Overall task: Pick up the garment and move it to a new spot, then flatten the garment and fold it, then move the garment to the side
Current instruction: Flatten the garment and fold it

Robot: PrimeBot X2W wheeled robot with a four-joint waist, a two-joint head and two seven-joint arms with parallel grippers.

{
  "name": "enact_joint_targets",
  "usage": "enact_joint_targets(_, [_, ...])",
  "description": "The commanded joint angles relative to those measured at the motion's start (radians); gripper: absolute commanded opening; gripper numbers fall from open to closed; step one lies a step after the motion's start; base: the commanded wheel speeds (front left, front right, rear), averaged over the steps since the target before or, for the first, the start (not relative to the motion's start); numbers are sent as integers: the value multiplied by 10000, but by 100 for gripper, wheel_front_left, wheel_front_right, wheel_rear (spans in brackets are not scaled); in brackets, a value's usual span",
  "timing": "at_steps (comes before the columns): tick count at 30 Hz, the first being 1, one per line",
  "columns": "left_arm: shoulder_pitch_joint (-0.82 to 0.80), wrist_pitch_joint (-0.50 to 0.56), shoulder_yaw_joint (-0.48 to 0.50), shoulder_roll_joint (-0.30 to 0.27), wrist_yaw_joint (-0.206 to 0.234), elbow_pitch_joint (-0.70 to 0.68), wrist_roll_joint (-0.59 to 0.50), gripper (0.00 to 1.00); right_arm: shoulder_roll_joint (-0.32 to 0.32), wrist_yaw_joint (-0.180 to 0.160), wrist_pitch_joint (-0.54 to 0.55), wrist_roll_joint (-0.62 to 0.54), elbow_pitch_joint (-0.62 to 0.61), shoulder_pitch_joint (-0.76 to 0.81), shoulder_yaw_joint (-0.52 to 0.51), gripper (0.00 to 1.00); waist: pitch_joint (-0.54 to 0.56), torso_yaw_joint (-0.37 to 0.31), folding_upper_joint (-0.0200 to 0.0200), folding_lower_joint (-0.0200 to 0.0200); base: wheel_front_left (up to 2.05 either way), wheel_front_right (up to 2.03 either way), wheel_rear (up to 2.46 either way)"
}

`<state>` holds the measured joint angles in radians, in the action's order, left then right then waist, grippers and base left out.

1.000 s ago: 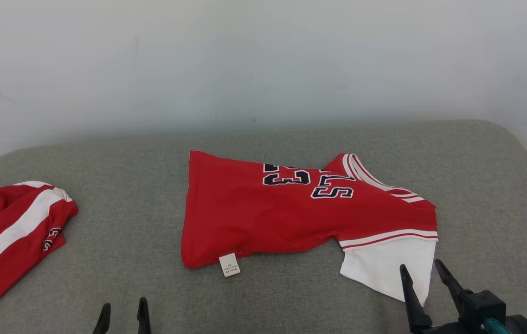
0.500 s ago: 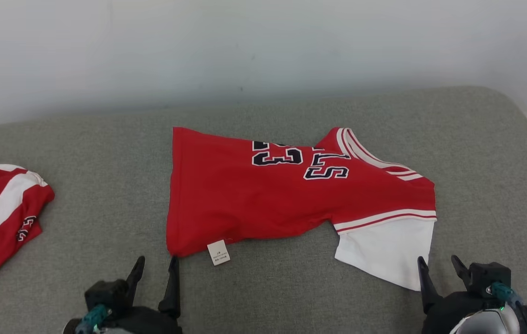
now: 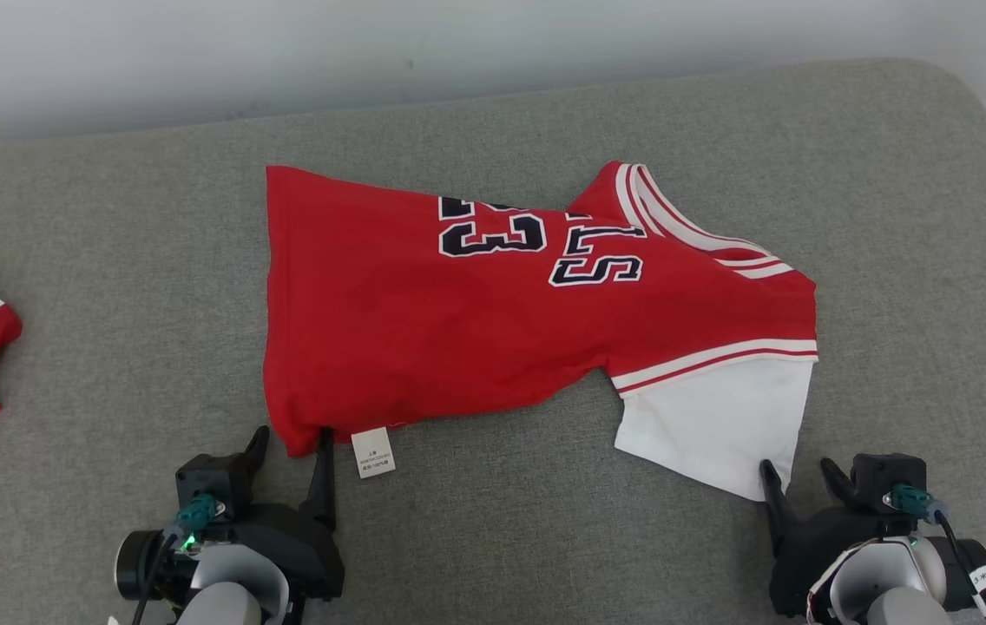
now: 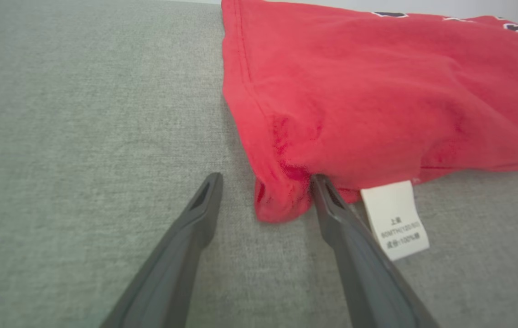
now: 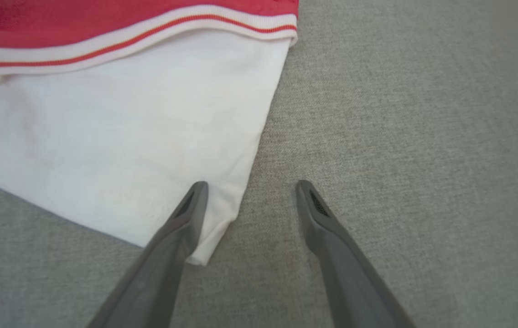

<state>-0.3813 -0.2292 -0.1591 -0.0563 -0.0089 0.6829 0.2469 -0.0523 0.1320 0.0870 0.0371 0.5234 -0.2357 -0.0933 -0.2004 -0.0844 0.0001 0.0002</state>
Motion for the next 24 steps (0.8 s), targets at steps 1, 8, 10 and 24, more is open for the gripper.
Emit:
enact_joint_targets(1, [-162,-83,-35,-22,-30,107,23,100,30,-26,127,23,303,-4,138,100,-244,-116,-1,-2,0,0,0])
enact_joint_targets(8, [-183,-213,-61,-33,-21,468,57,42,98,0,589,486,1064,-173,674,100,-454,-2,-1,-2,0,0,0])
enact_joint_targets(10, [-243,-233,-75,-26,-39,522,88,26,150,27,597,685,1185,-284,922,100,-515,36,-1,-2,0,0,0])
enact_joint_targets(24, [-409,-293,-94,-17,-104,957,295,0,201,68,383,1464,1883,-698,1653,0,-427,144,-1,-2,0,0,0])
